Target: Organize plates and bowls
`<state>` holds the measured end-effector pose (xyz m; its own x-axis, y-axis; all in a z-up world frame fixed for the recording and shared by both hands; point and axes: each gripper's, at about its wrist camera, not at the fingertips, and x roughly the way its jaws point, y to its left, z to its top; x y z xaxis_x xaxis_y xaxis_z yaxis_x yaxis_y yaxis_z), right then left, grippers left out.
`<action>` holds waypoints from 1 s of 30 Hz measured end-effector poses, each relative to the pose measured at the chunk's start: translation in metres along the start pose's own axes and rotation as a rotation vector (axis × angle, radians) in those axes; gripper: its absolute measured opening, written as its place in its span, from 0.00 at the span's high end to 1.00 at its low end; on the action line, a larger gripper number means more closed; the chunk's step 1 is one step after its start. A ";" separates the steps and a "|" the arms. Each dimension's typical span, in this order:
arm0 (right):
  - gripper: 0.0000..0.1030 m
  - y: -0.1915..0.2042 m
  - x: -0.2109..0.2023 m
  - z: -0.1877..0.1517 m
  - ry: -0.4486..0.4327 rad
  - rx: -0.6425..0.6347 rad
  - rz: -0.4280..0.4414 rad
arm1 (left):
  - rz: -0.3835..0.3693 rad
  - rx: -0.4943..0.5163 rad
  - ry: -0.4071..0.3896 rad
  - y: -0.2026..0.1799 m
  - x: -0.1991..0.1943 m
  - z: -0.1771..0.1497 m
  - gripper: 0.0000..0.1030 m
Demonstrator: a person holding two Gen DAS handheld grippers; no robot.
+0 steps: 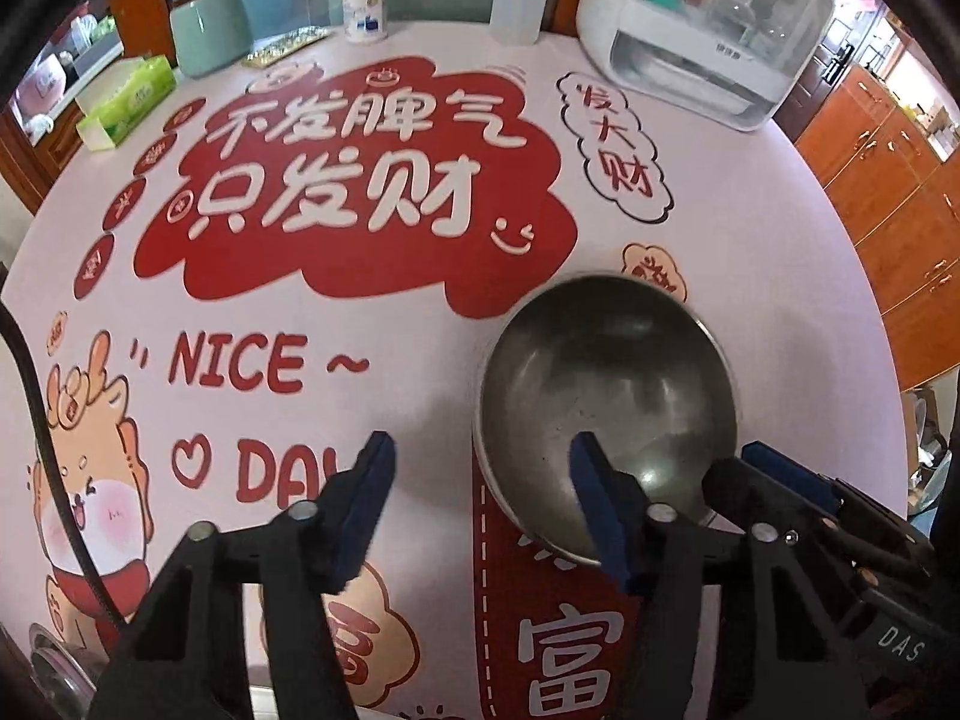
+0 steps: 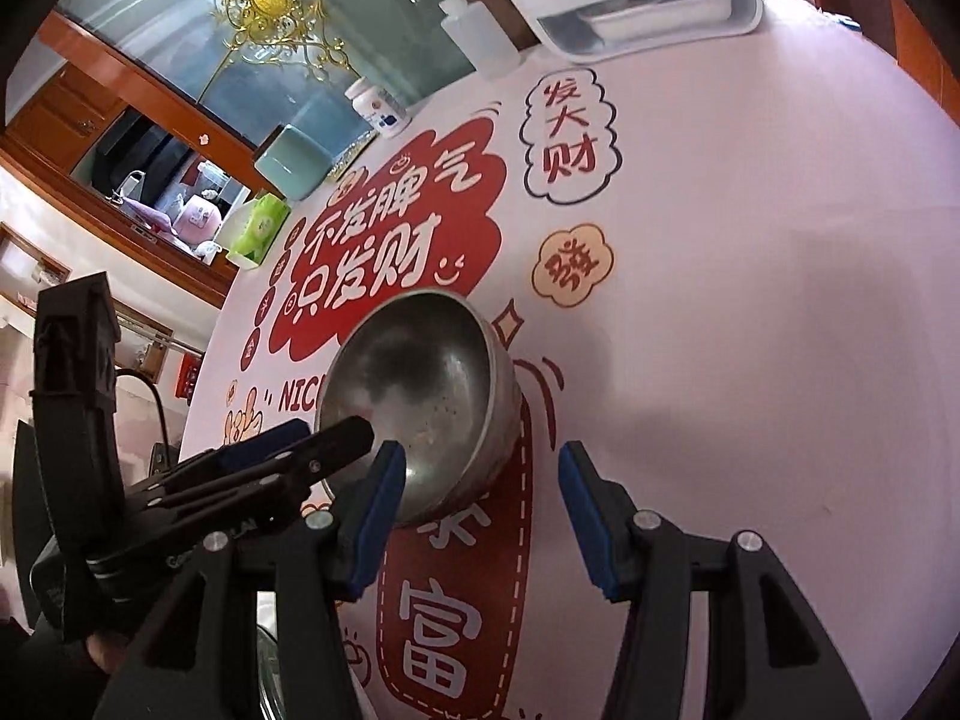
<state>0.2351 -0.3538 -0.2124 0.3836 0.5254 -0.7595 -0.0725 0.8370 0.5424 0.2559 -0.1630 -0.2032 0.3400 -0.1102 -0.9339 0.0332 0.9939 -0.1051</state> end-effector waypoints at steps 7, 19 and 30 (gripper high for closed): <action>0.60 -0.001 0.008 -0.001 0.019 0.007 0.007 | -0.001 0.004 0.027 -0.002 0.009 -0.001 0.62; 0.78 0.000 0.010 -0.005 0.038 0.012 0.026 | -0.025 0.018 0.041 -0.009 0.015 -0.005 0.84; 0.83 0.005 0.005 -0.013 0.052 0.016 -0.003 | -0.023 0.046 0.021 -0.009 0.007 -0.014 0.88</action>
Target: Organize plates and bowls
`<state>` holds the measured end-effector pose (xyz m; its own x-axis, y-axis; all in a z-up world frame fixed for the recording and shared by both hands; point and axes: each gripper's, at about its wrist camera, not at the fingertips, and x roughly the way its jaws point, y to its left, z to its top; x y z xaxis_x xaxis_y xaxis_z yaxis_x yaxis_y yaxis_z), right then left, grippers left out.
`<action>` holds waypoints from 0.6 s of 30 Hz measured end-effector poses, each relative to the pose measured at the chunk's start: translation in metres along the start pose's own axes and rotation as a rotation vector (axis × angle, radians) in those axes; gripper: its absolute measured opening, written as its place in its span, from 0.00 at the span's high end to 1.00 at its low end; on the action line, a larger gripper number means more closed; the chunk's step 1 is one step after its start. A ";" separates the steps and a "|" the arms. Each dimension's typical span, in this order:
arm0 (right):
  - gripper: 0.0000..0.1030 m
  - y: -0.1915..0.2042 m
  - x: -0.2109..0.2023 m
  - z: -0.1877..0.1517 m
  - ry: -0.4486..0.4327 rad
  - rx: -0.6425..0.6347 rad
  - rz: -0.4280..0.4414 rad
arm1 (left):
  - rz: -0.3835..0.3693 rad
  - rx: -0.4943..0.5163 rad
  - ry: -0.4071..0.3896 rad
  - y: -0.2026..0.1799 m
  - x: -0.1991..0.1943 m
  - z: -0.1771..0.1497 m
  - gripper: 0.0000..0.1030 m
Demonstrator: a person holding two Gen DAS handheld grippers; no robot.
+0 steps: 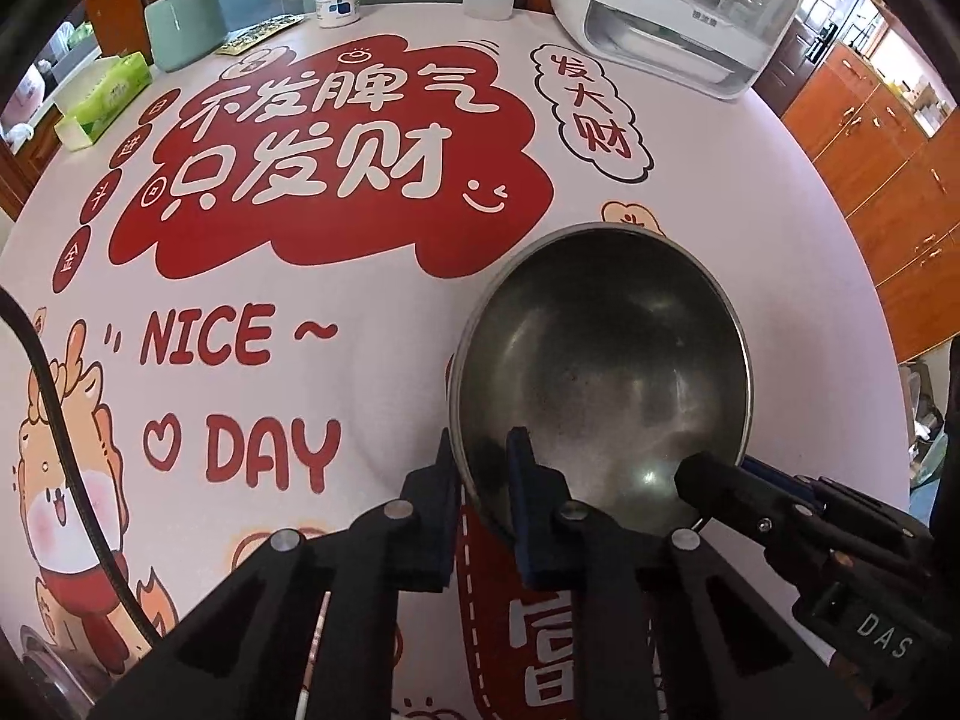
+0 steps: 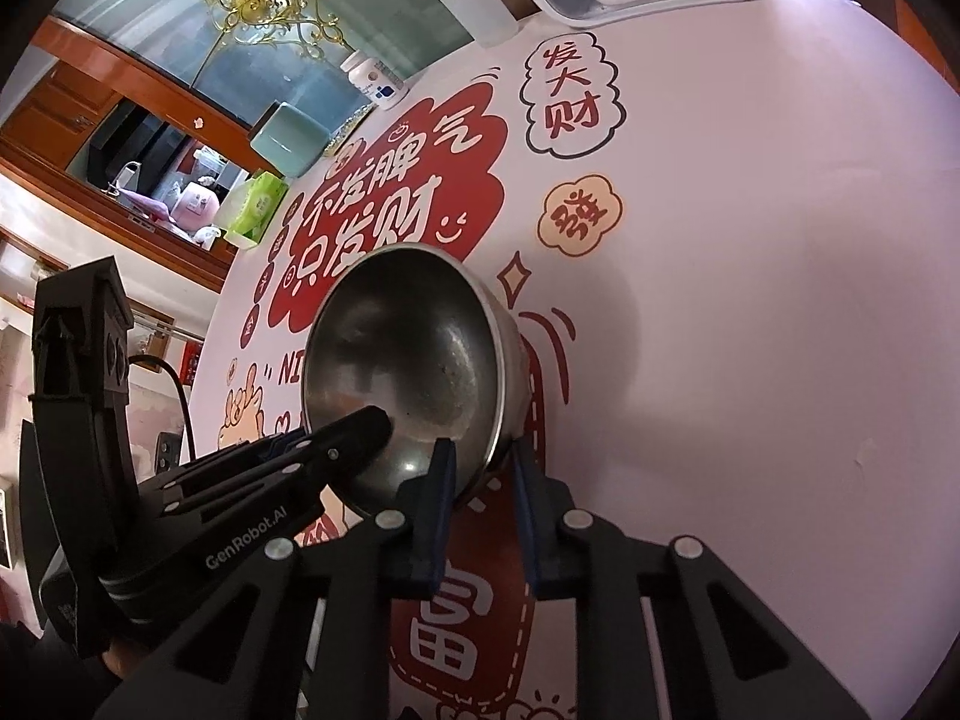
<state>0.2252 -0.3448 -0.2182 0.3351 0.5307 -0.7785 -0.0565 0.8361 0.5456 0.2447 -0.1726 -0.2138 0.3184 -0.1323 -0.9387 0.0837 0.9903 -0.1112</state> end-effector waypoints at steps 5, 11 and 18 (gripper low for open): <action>0.83 0.006 -0.009 -0.007 -0.012 -0.010 -0.001 | -0.008 0.012 -0.023 0.000 -0.012 -0.007 0.88; 0.83 0.014 -0.023 -0.016 -0.029 -0.029 -0.004 | -0.015 0.016 -0.046 -0.002 -0.029 -0.019 0.88; 0.83 0.027 -0.039 -0.030 -0.042 -0.058 0.003 | -0.010 0.018 -0.079 -0.002 -0.052 -0.036 0.88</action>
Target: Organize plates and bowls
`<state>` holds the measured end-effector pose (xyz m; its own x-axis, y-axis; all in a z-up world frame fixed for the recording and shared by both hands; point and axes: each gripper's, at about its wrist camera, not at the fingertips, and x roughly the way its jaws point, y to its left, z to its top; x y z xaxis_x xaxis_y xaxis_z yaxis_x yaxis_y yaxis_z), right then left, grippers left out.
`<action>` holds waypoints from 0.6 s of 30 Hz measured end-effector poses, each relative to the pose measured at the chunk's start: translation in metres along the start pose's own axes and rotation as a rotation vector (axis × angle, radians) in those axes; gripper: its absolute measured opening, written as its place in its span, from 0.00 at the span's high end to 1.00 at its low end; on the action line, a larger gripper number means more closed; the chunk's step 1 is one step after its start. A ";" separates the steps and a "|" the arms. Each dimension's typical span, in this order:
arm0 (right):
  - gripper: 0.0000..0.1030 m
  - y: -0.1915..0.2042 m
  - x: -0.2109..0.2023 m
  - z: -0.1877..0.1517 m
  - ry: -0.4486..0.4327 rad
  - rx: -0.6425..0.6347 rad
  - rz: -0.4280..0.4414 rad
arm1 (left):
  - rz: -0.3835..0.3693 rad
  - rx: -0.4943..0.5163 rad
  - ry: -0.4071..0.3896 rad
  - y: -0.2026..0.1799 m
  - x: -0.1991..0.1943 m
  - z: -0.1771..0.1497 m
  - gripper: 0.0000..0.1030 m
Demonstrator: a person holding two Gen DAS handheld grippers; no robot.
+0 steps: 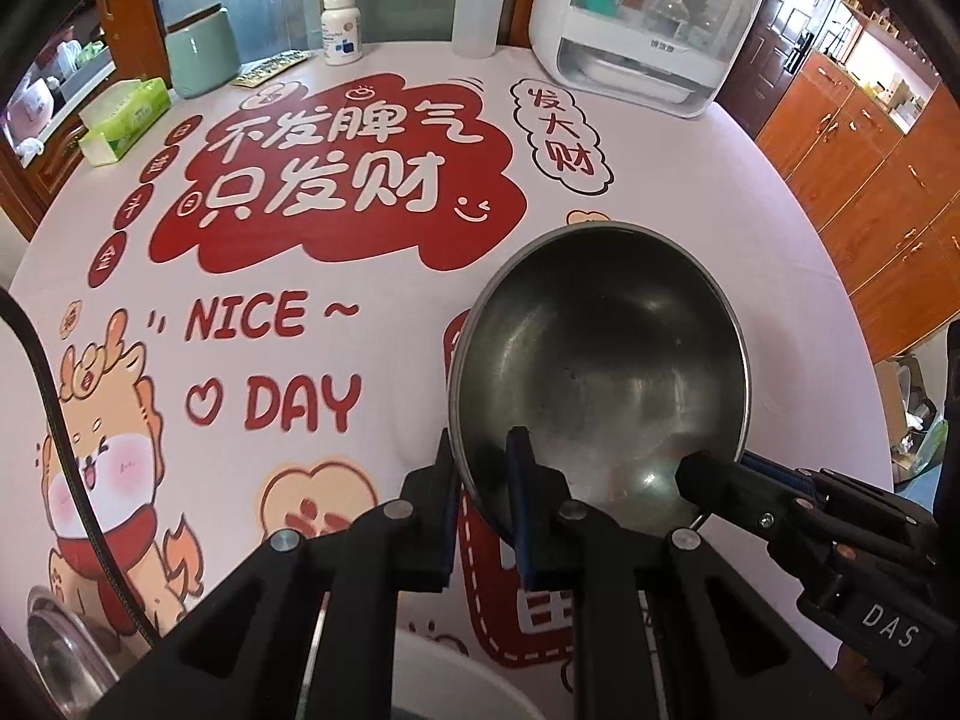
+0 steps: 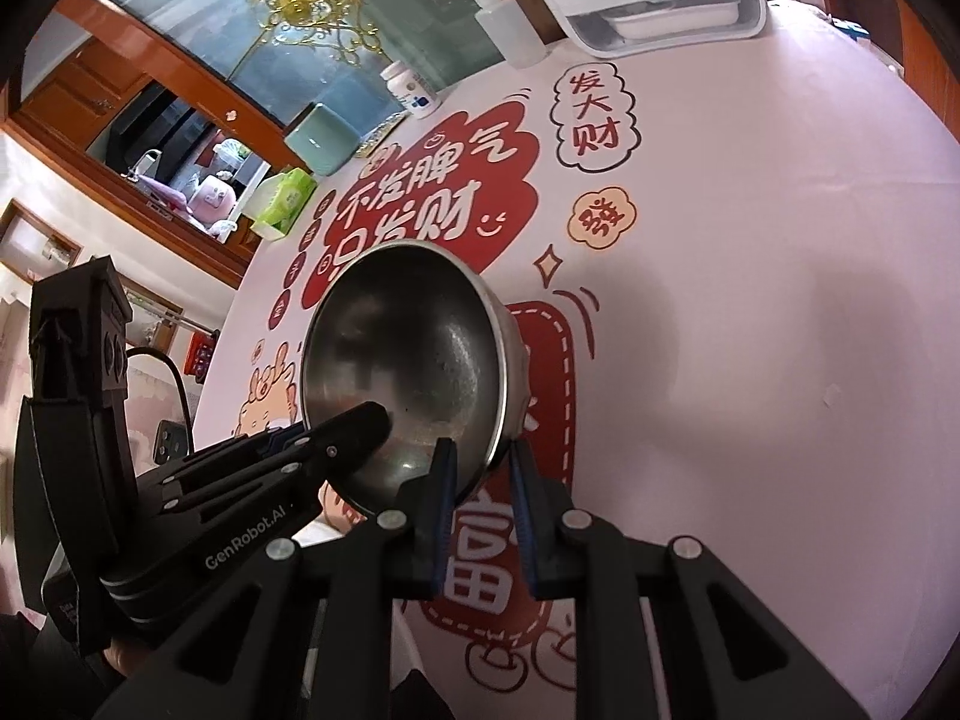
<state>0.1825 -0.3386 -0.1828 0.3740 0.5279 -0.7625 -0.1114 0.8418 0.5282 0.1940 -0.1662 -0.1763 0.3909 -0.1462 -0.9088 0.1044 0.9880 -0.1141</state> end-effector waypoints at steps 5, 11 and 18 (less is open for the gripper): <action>0.83 0.014 -0.008 -0.010 -0.003 -0.034 0.011 | 0.008 -0.016 -0.026 0.006 -0.019 -0.015 0.88; 0.83 0.034 -0.019 -0.023 -0.015 -0.075 0.020 | 0.003 -0.042 -0.045 0.017 -0.038 -0.033 0.87; 0.83 0.054 -0.029 -0.041 -0.022 -0.117 0.021 | -0.004 -0.059 -0.068 0.027 -0.059 -0.056 0.87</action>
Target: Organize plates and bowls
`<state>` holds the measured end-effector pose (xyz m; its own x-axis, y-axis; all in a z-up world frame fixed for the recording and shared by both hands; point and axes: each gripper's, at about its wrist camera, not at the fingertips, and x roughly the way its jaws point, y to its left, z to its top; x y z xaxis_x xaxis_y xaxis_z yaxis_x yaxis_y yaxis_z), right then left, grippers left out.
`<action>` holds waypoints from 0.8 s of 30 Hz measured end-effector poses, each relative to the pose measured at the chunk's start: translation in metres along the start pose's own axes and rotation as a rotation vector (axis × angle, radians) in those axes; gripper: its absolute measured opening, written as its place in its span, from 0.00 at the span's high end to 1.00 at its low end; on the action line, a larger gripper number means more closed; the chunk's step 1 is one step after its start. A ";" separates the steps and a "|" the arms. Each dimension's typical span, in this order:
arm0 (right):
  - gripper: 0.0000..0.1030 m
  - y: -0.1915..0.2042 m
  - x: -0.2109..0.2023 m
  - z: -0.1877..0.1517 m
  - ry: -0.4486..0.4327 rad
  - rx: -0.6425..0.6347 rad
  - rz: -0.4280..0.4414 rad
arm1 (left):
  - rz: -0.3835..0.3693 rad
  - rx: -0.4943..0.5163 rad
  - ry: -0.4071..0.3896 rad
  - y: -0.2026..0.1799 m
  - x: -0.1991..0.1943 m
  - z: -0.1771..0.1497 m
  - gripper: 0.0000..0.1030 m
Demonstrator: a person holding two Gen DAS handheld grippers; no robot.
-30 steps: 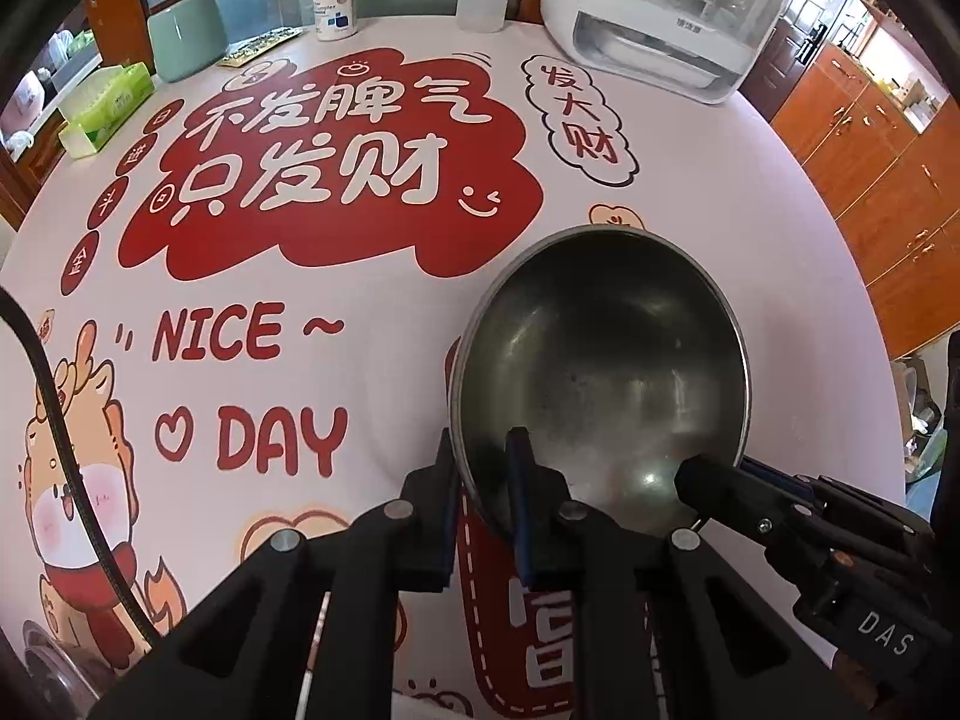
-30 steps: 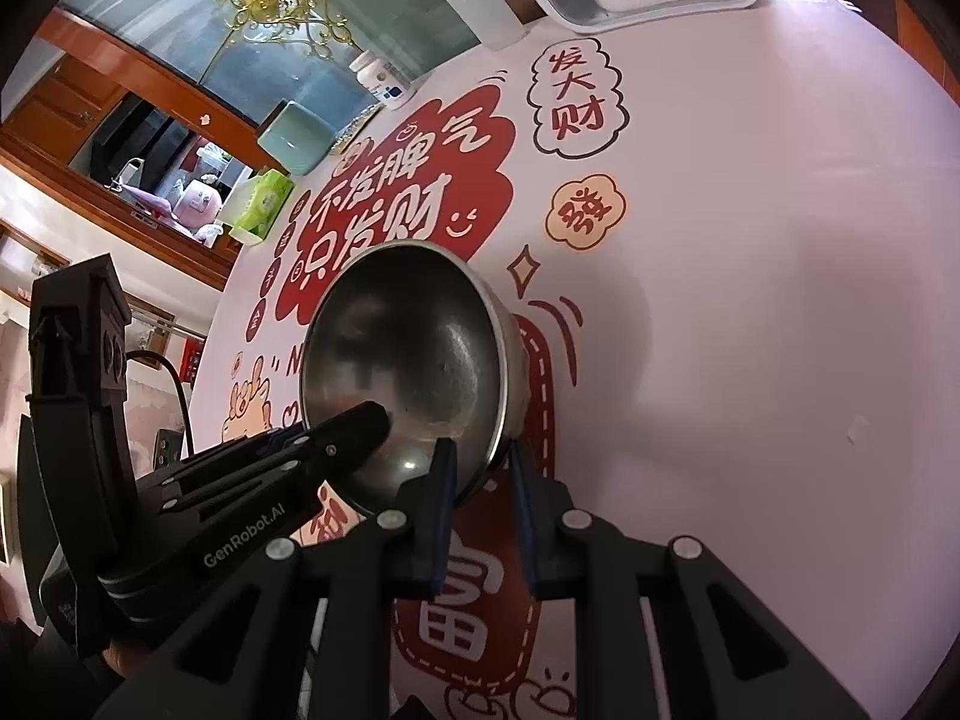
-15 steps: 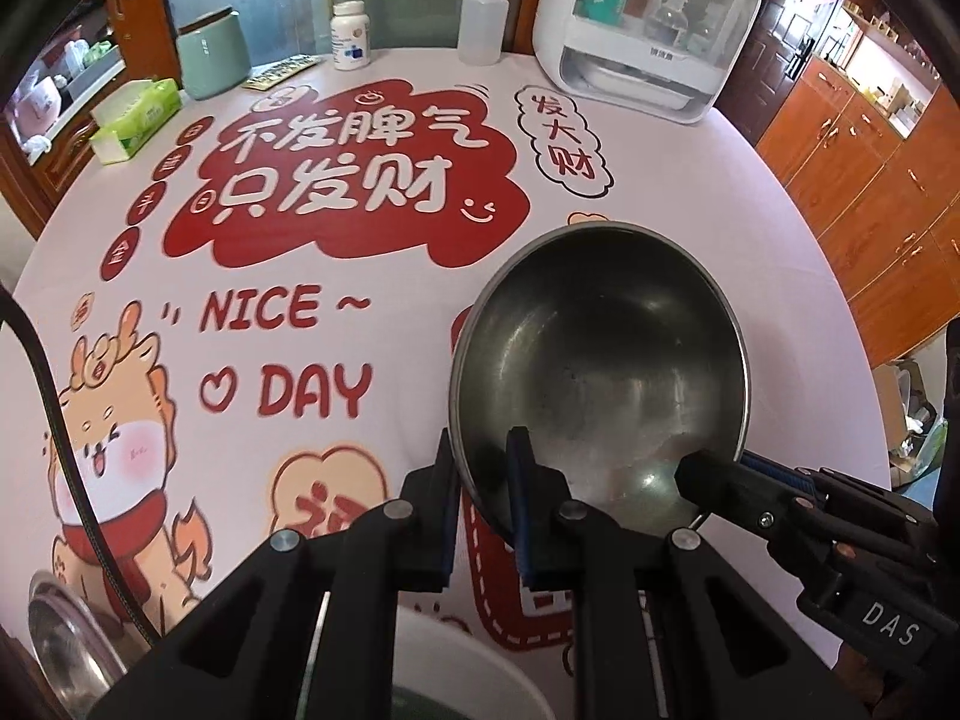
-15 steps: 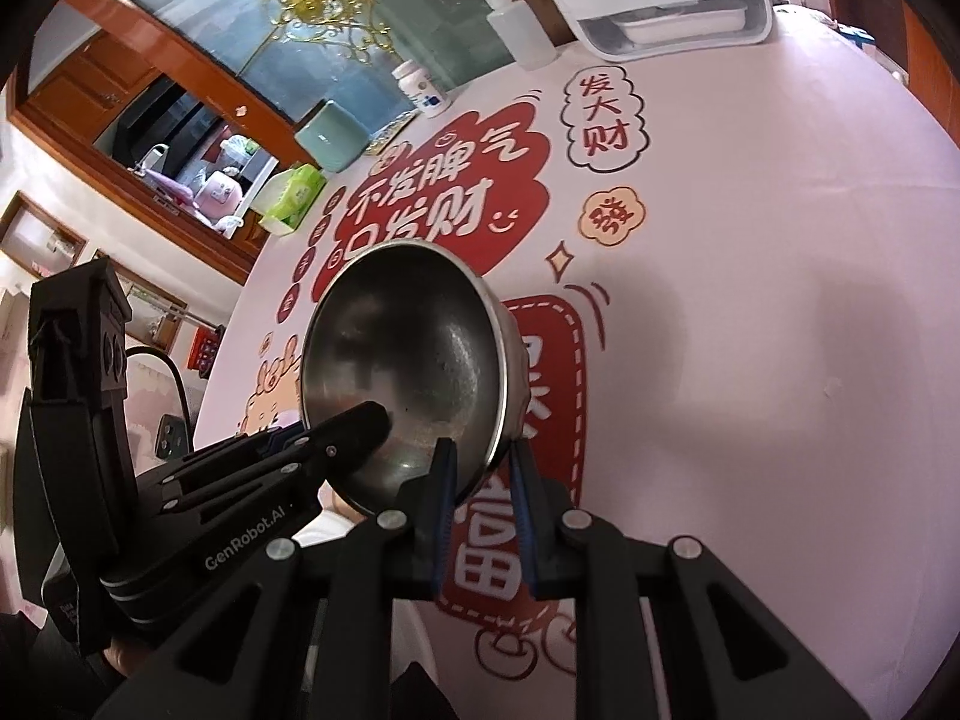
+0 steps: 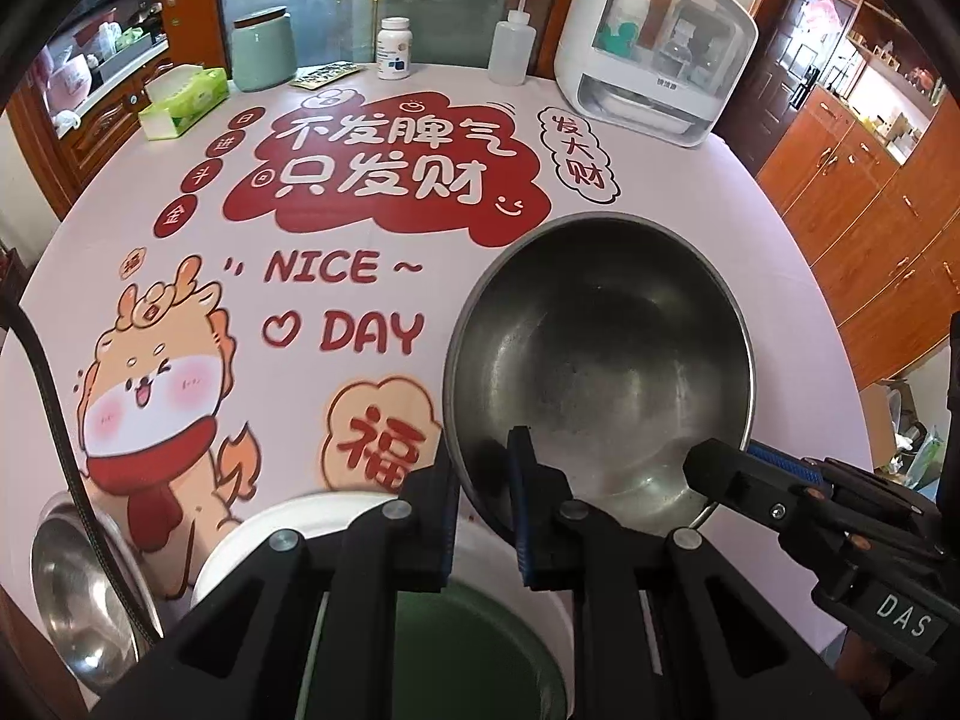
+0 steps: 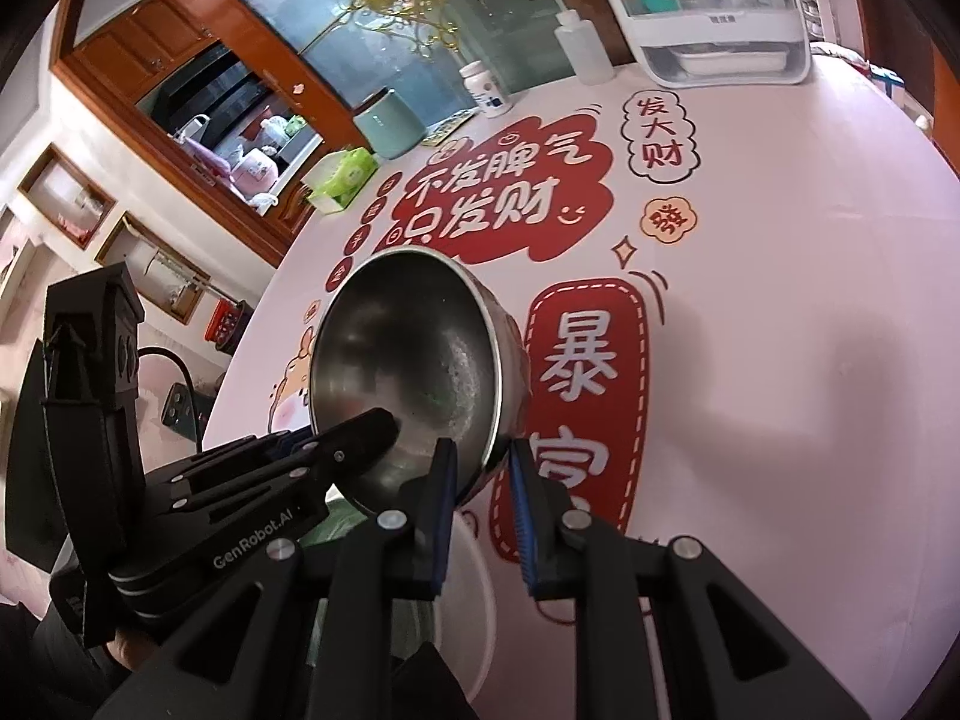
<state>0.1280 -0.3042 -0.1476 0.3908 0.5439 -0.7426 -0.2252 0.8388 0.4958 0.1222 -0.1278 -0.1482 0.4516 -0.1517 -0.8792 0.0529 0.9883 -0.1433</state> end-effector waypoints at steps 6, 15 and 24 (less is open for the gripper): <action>0.85 0.018 -0.006 -0.013 0.002 -0.032 -0.003 | 0.002 -0.015 -0.007 0.013 -0.015 -0.018 0.87; 0.87 0.044 -0.007 -0.030 0.001 -0.063 0.002 | 0.013 -0.031 -0.018 0.033 -0.035 -0.040 0.87; 0.87 0.072 0.000 -0.042 0.012 -0.082 0.011 | 0.021 -0.037 -0.013 0.059 -0.050 -0.052 0.86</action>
<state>0.0745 -0.2427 -0.1308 0.3773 0.5530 -0.7428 -0.3016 0.8318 0.4661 0.0563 -0.0626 -0.1366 0.4637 -0.1302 -0.8764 0.0103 0.9899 -0.1416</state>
